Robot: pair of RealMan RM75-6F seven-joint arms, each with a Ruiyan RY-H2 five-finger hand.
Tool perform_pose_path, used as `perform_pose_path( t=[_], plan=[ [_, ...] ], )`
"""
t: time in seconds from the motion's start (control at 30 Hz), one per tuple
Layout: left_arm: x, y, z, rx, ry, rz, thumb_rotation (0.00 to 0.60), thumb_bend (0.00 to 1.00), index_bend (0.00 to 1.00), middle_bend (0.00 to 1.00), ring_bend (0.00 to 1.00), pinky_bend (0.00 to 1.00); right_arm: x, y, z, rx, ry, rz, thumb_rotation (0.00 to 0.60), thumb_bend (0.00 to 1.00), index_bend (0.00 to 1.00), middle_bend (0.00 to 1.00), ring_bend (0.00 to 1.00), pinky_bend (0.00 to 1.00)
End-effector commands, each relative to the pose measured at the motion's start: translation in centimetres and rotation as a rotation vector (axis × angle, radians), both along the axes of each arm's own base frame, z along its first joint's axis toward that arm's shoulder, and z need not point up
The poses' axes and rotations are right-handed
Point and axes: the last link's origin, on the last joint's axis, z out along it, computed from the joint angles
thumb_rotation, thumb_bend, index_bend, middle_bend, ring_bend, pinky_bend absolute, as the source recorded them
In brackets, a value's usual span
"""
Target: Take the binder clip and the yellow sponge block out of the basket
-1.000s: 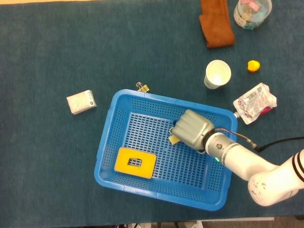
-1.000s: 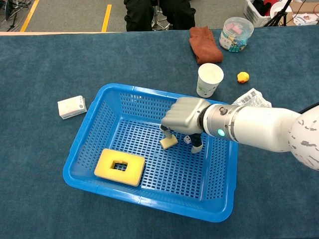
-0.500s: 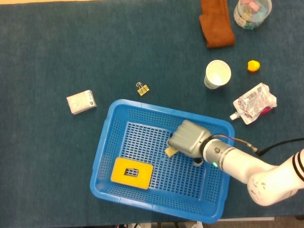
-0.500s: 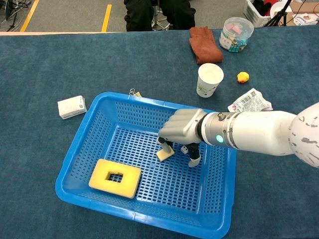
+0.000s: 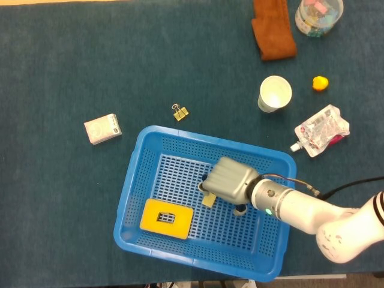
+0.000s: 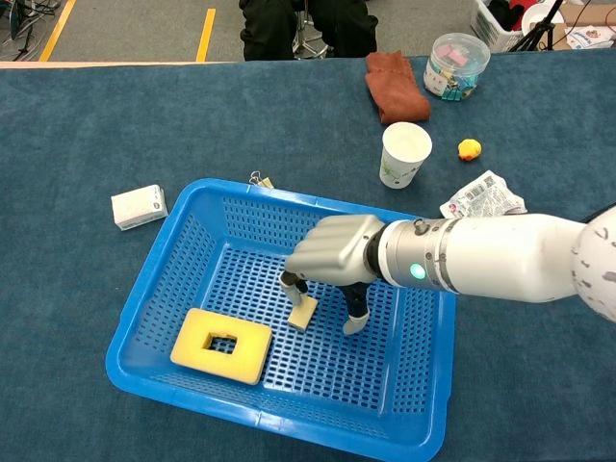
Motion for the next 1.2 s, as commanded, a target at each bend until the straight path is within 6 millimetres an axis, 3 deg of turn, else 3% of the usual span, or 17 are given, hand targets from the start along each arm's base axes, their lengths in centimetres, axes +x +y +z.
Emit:
perform_pose_path(
  t=[0.03,0.2,0.37,0.73,1.2],
  plan=[
    [0.0,0.0,0.0,0.002,-0.001,-0.002,0.6,0.17,0.28,0.2,0.13,0.12,-0.1,-0.3,0.0,-0.077,-0.033,0.111,0.6,0.16,0.32,0.32,0.54,0.65],
    [0.1,-0.1,0.1,0.002,0.0,-0.004,0.6,0.17,0.28,0.2,0.13,0.12,-0.5,-0.1,-0.6,-0.115,-0.082,0.189,0.6,0.16,0.38,0.32,0.44,0.63],
    [0.1,-0.2,0.2,0.007,0.001,0.002,0.6,0.17,0.28,0.2,0.13,0.12,-0.9,0.3,-1.2,-0.113,-0.094,0.244,0.6,0.15,0.44,0.33,0.43,0.62],
    [0.3,0.0,0.0,-0.001,-0.013,-0.001,0.6,0.17,0.28,0.2,0.13,0.12,-1.3,1.0,-1.8,-0.117,-0.081,0.343,0.6,0.13,0.44,0.33,0.36,0.51],
    [0.1,-0.1,0.2,0.0,-0.012,0.006,0.6,0.17,0.28,0.2,0.13,0.12,-1.2,1.0,-3.7,-0.135,-0.082,0.38,0.6,0.11,0.44,0.33,0.35,0.5]
  ],
)
